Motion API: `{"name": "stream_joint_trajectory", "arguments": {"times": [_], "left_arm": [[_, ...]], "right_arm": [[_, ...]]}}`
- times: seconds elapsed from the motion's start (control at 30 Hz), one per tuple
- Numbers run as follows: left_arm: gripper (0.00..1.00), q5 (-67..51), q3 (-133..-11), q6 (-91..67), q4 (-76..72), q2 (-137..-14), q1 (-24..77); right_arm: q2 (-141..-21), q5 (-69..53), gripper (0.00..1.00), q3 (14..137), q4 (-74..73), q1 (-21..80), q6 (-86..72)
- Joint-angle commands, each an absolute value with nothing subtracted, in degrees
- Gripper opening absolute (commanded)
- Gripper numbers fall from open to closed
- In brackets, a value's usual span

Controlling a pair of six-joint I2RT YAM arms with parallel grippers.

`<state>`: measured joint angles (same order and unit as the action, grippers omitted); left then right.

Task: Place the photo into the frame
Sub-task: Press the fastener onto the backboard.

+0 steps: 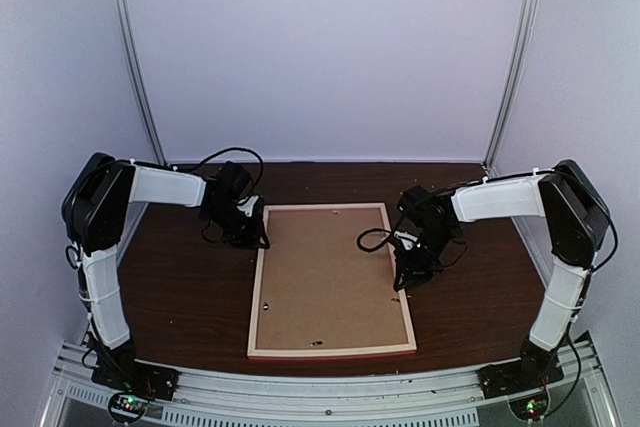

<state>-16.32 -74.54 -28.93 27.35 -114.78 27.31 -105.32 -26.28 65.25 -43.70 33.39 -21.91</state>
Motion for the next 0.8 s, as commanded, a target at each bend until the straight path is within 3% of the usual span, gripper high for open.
{"name": "stream_joint_trajectory", "arguments": {"times": [0.0, 0.3, 0.77], "left_arm": [[0.22, -17.0, -70.2, -34.1, 21.4, -117.8, 25.9], [0.38, -17.7, -72.7, -35.1, 21.2, -117.3, 25.8], [0.39, -15.9, -72.4, -31.0, 25.5, -117.4, 25.9]], "right_arm": [[-109.0, -20.4, 0.08, 62.3, -35.9, 33.3, -19.3], [-109.5, -20.8, 0.08, 62.3, -35.4, 33.2, -19.4], [-110.6, -21.0, 0.08, 63.1, -35.6, 33.1, -19.1]]}}
